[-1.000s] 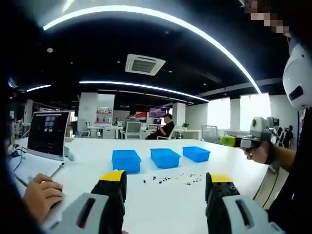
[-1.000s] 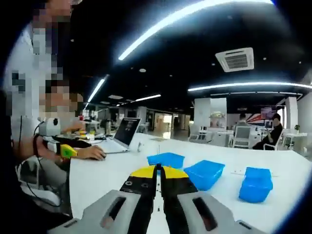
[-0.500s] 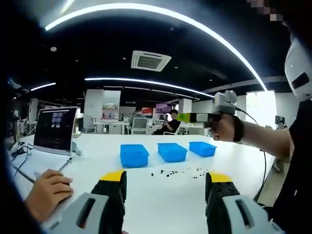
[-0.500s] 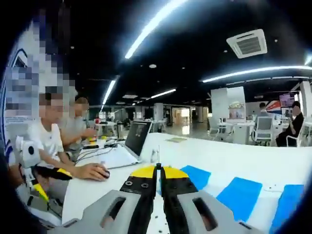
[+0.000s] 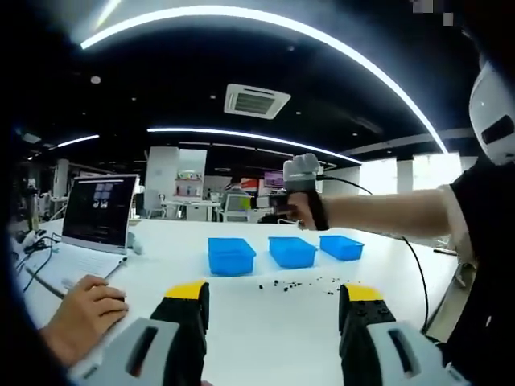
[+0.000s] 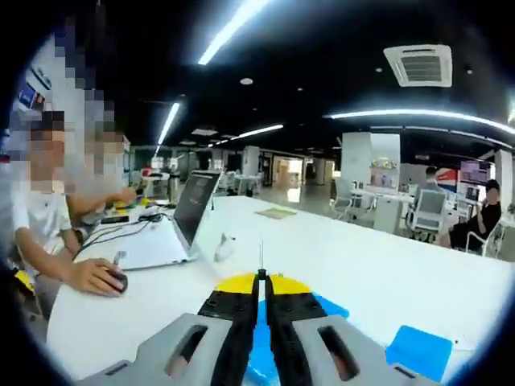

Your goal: Pick up the resistors one by one and place each resistor into its matching bin, sorting the parts by color and model until every resistor is separated into the correct bin for its type

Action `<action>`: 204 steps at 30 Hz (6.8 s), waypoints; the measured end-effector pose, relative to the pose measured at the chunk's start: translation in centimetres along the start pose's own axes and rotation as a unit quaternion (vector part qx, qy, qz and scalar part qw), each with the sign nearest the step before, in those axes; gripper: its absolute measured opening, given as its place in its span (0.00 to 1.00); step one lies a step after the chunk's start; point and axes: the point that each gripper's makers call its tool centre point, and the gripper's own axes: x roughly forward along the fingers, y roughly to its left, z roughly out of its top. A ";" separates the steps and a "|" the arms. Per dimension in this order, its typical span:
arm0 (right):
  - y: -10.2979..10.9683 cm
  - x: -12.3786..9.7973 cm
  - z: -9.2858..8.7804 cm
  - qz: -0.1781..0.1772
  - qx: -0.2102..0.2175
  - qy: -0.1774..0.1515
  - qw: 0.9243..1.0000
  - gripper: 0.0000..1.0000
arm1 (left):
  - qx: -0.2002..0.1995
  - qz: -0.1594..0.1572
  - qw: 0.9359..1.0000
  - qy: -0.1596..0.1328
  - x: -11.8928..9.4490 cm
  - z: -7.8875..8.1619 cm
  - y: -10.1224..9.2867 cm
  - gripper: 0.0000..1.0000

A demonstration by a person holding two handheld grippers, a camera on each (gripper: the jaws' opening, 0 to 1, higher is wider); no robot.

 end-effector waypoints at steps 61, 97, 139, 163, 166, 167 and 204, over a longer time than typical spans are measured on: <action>0.3 -43.9 -11.2 -0.171 0.010 -0.038 0.985 0.42 | 0.016 -0.099 0.995 0.010 4.8 0.3 -4.4 0.67; 5.3 -21.1 -10.4 0.310 -0.276 0.218 0.883 0.35 | 0.019 -0.061 0.998 0.006 1.8 -0.2 -2.9 0.67; 6.8 -12.3 -19.2 0.394 -0.285 0.408 0.773 0.15 | 0.011 -0.064 0.998 0.016 1.3 -1.5 -3.3 0.67; 4.6 -20.5 -9.2 0.255 -0.175 0.192 0.931 0.07 | 0.026 -0.082 0.996 -0.003 2.1 0.6 -4.4 0.67; 2.8 -23.3 -7.4 0.199 -0.137 0.141 0.960 0.07 | 0.030 -0.087 0.996 -0.007 2.5 1.0 -4.6 0.67; 2.0 -24.5 -6.9 0.172 -0.126 0.124 0.969 0.07 | 0.031 -0.088 0.996 -0.008 2.6 1.0 -4.6 0.67; -0.3 -20.6 3.0 -0.071 -0.023 -0.154 0.985 0.07 | 0.021 -0.053 0.998 -0.026 1.5 1.7 -2.3 0.67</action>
